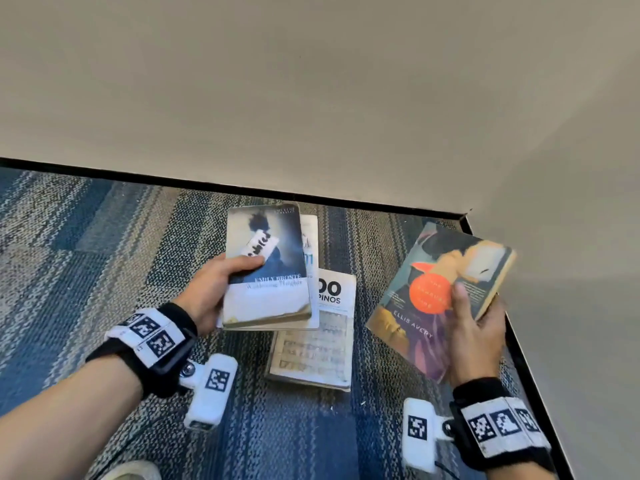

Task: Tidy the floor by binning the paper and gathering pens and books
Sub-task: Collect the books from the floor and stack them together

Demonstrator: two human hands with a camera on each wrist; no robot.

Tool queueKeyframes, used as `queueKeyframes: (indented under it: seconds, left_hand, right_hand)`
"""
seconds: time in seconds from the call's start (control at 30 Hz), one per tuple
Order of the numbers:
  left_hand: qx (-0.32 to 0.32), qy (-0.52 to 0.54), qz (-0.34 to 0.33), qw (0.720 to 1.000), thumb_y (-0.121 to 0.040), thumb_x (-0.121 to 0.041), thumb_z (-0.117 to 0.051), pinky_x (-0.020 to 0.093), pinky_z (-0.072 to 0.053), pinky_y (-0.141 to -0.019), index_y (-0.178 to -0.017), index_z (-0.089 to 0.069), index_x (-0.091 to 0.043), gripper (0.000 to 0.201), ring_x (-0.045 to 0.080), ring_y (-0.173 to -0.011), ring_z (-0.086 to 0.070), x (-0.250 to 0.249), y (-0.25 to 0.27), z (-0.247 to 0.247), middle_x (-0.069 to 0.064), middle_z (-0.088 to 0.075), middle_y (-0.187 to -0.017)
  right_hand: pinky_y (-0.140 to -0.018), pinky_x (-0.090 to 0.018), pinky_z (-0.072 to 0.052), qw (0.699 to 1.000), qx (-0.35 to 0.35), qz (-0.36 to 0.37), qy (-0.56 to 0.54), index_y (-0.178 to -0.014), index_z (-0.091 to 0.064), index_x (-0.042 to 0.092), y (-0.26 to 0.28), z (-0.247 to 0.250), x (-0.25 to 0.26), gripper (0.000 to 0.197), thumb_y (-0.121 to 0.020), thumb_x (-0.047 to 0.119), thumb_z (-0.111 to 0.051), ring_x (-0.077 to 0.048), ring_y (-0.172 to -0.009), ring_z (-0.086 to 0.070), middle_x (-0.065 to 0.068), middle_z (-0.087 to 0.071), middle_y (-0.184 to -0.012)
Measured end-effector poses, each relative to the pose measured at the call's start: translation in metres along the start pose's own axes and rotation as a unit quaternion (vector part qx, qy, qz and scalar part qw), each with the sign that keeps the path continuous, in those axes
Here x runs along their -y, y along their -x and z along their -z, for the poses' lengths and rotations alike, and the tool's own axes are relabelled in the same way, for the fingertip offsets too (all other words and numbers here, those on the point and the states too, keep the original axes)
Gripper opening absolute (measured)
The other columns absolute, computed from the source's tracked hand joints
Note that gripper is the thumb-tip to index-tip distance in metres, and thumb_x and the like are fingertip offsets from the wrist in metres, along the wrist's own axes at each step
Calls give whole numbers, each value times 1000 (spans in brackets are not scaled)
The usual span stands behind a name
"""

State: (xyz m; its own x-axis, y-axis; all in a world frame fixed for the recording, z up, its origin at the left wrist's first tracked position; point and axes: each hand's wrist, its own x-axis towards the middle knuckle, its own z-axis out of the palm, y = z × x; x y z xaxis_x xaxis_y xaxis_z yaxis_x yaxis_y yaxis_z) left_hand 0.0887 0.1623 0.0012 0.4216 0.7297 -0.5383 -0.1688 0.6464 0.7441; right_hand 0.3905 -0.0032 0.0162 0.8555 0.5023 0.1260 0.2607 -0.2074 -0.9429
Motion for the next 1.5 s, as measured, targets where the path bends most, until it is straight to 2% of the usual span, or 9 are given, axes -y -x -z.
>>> queueKeyframes:
  seconds: [0.1, 0.23, 0.47, 0.6, 0.83, 1.17, 1.3, 1.43, 1.5]
  left_hand:
    - [15, -28, 12, 999, -72, -19, -75, 37, -60, -61, -118, -58, -1, 52, 31, -71, -70, 7, 2, -16, 22, -71, -103]
    - [-7, -84, 14, 996, -75, -6, -78, 51, -58, -80, -114, -55, -18, 46, 35, -92, -71, 49, -1, -45, 13, -73, -105]
    - [-92, -385, 30, 918, -62, -61, -69, 40, -40, -104, -126, -46, -16, 82, 24, -121, -45, 73, -18, -62, 7, -42, -129]
    - [-70, -311, 14, 948, -61, -45, -78, 43, -59, -82, -97, -68, -16, 48, 17, -86, -72, 82, -6, -59, -1, -74, -96]
    - [-93, -218, 90, 967, -34, -58, -89, 36, -55, -87, -116, -40, -11, 107, 19, -94, -67, 94, 3, -63, -1, -65, -103]
    - [-45, -141, 36, 988, -56, -21, -89, 51, -56, -85, -116, -54, -11, 71, 31, -91, -71, 59, 19, -37, 11, -74, -102]
    - [2, -33, -9, 999, -83, -28, -68, 42, -58, -74, -111, -67, 0, 39, 33, -79, -70, 8, 30, -9, 21, -72, -102]
    - [16, 54, -29, 998, -92, -39, -54, 34, -57, -72, -99, -74, -10, 37, 25, -70, -70, -26, 30, 0, 16, -73, -95]
    - [18, 64, -48, 997, -94, -38, -51, 33, -58, -69, -94, -76, -9, 38, 25, -68, -71, -34, 28, -2, 15, -74, -90]
  right_hand:
    - [-85, -43, -52, 998, 33, 2, 50, -101, -56, 33, -3, -7, -2, 24, -85, 49, -63, -21, -91, -65, 5, -68, -97]
    - [-80, -40, -50, 988, 65, -8, 139, -94, -55, 26, 8, -6, -15, 21, -87, 45, -63, -25, -85, -64, 7, -67, -85]
    - [-82, -40, -49, 970, 106, -61, 209, -95, -55, 23, 31, -11, -34, 26, -86, 46, -62, -28, -86, -62, 4, -66, -85]
    - [-75, -35, -47, 962, 149, -43, 226, -91, -56, 20, 44, -26, -28, 30, -85, 48, -63, -28, -83, -62, 2, -66, -82]
    - [-71, -35, -47, 949, 184, -6, 257, -86, -55, 21, 48, -16, -14, 31, -80, 48, -69, -24, -77, -61, 13, -61, -73]
    - [-66, -33, -42, 956, 153, 72, 241, -91, -53, 22, 5, -22, 21, 27, -86, 47, -63, -24, -75, -60, 7, -60, -77]
    - [-80, -39, -54, 975, 208, -15, 72, -101, -61, 25, -22, -44, 23, 34, -82, 52, -66, -19, -87, -69, 3, -71, -95]
    - [-56, -24, -56, 927, 328, -184, -5, -99, -67, 3, -5, -82, -2, 32, -92, 33, -60, -14, -66, -70, -9, -74, -81]
    - [-80, -39, -58, 896, 394, -176, 108, -103, -67, 4, 11, -102, -38, 45, -87, 46, -63, -26, -93, -69, -12, -72, -94]
